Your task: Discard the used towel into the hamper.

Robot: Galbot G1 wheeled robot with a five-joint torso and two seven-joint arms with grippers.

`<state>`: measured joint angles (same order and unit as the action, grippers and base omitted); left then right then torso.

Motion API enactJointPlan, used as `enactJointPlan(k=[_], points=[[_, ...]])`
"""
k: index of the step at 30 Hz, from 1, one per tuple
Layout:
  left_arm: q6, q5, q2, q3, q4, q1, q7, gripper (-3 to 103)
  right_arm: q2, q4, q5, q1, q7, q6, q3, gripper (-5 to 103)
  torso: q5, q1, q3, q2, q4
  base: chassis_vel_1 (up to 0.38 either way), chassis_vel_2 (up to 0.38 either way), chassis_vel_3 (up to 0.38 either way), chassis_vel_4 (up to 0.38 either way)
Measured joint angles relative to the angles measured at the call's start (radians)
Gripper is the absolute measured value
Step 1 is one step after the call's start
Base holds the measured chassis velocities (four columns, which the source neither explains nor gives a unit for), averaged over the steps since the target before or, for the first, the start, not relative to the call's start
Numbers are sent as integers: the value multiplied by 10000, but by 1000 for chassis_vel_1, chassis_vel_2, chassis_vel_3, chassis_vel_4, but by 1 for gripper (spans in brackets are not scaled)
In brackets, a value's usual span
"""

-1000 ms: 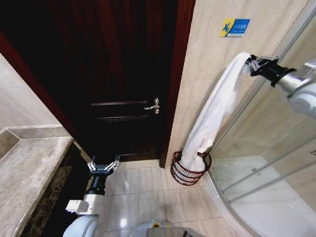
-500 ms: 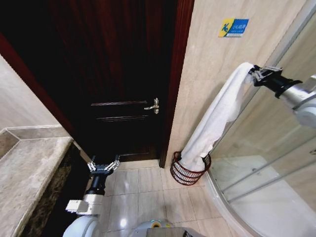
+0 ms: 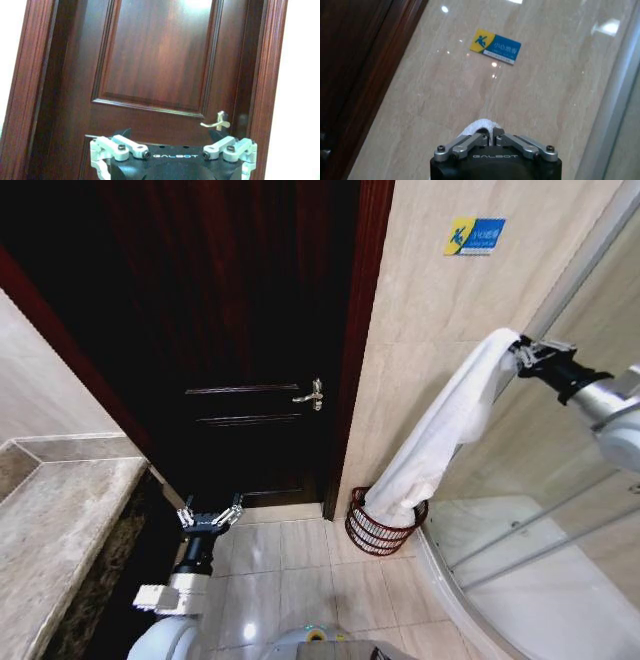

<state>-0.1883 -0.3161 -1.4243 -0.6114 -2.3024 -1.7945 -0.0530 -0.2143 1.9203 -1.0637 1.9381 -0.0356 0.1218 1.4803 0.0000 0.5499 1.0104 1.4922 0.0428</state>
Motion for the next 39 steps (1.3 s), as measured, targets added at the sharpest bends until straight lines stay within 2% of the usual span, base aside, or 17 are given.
enactJointPlan(k=[4,5,7,8,9,11,13,14,19,23,25,30,39], points=[[0,0,1,0,0,0,0,100,-456,251,157,-444,-5,75,-607,4,-3,0,0,0,-2,0,0,0,0],[0,0,0,1,0,0,0,100,-790,339,330,-1017,5,69,-1303,4,-10,0,-1,1,0,0,0,0,0],[0,0,2,-2,-1,0,0,100,-1432,381,729,-2120,106,-16,-2406,4,18,-1,0,0,-3,0,0,0,0],[0,0,-1,1,0,0,0,100,-1668,388,881,-2517,137,-7,-2746,4,14,0,1,-1,1,0,0,0,0],[0,0,-1,1,0,0,0,100,-1668,388,881,-2517,137,-7,-2746,4,14,0,1,-1,1,0,0,0,0],[0,0,0,0,0,0,0,100,-2095,418,1062,-3224,159,28,-3375,4,-9,0,0,0,-3,0,0,0,0],[0,0,0,0,0,0,0,100,-2288,405,1150,-3611,162,36,-3696,4,-10,-1,-1,1,-2,0,0,0,0],[0,0,0,0,0,0,0,100,-2473,342,1267,-4037,165,75,-4060,4,3,0,0,0,-1,0,0,0,0],[0,0,-1,0,0,1,0,100,-3172,50,1689,-5743,104,183,-5597,4,-3,0,0,0,0,0,0,0,0],[0,0,0,0,0,0,0,100,-3425,-54,1956,-6437,34,182,-6299,4,1,0,1,0,-1,0,0,0,0],[0,0,0,0,0,0,0,100,-3680,-284,2146,-7379,-94,180,-7186,4,-2,0,1,0,0,0,0,0,0],[0,0,-1,-1,0,0,0,100,-3948,-923,2356,-8621,-168,176,-8203,4,-2,0,1,-1,1,0,0,0,0],[0,0,0,0,0,0,0,100,-4544,-1891,2681,-10038,-259,203,-9273,4,0,0,1,0,0,0,0,0,0]])
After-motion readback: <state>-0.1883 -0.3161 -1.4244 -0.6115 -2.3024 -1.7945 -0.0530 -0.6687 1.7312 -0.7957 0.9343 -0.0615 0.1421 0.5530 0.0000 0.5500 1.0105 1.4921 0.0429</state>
